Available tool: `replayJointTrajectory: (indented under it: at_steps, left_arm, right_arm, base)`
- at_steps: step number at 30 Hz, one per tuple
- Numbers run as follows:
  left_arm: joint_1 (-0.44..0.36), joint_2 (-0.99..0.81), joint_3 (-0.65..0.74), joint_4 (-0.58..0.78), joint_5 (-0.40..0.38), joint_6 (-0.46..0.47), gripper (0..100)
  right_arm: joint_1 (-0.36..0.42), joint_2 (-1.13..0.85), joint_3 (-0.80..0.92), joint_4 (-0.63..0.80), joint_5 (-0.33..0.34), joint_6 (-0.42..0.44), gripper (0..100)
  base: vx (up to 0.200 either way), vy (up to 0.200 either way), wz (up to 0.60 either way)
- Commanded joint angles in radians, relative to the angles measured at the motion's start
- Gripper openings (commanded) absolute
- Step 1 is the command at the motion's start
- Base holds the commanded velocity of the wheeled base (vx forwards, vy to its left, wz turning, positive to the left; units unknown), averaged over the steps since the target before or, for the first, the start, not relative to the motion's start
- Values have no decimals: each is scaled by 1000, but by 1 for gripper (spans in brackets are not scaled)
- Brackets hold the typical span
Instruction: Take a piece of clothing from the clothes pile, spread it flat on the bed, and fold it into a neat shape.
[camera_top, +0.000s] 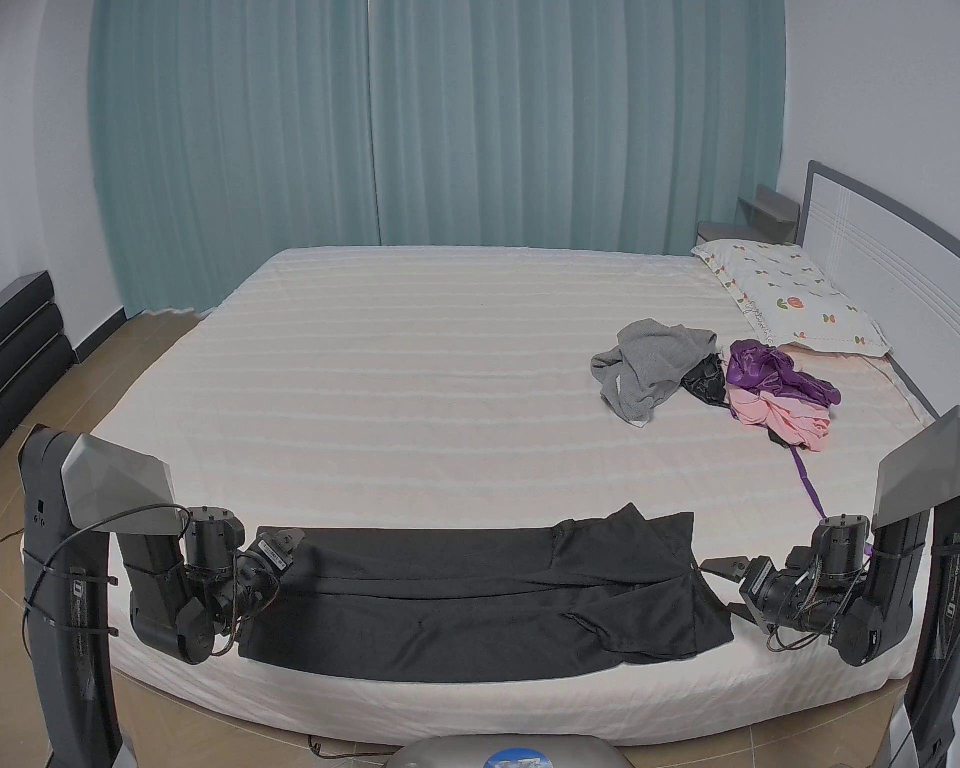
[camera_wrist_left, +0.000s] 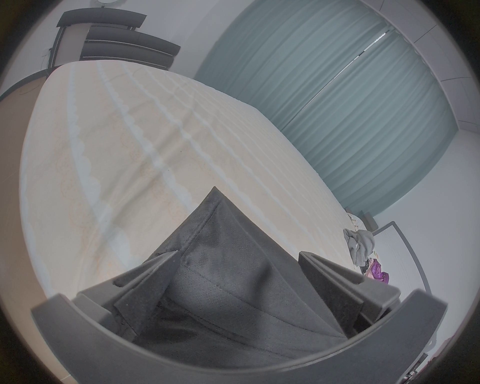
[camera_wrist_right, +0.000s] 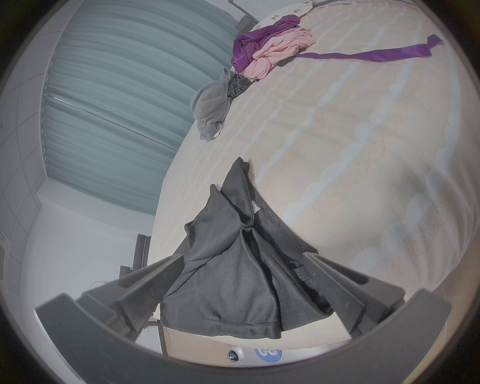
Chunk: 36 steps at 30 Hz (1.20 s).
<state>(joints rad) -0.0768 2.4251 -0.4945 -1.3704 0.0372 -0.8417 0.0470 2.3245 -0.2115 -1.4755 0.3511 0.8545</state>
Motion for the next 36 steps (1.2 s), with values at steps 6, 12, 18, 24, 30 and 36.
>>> replayJointTrajectory:
  at_steps: [6, 12, 18, 24, 30, 36]
  left_arm:
    - [2, -17, 22, -1, 4, -5, 100]
    - [37, -103, 59, 1, -3, -13, 100]
    - [89, -124, 30, 4, -16, -11, 100]
    - [92, -70, -105, 85, -106, 18, 100]
    - [94, -11, -291, 309, -146, 138, 100]
    - [98, 23, -332, 343, -132, 167, 100]
  right_arm:
    - [1, 1, 0, 0, 0, 0, 100]
    - [1, 1, -2, 0, 0, 0, 100]
    - [1, 0, -2, 0, 0, 1, 100]
    - [1, 0, -2, 0, 0, 1, 100]
    - [1, 0, -2, 0, 0, 1, 100]
    - [1, 0, -2, 0, 0, 1, 100]
  base:
    - [0, 0, 0]
    - [0, 0, 0]
    - [0, 0, 0]
    - [0, 0, 0]
    - [0, 0, 0]
    - [0, 0, 0]
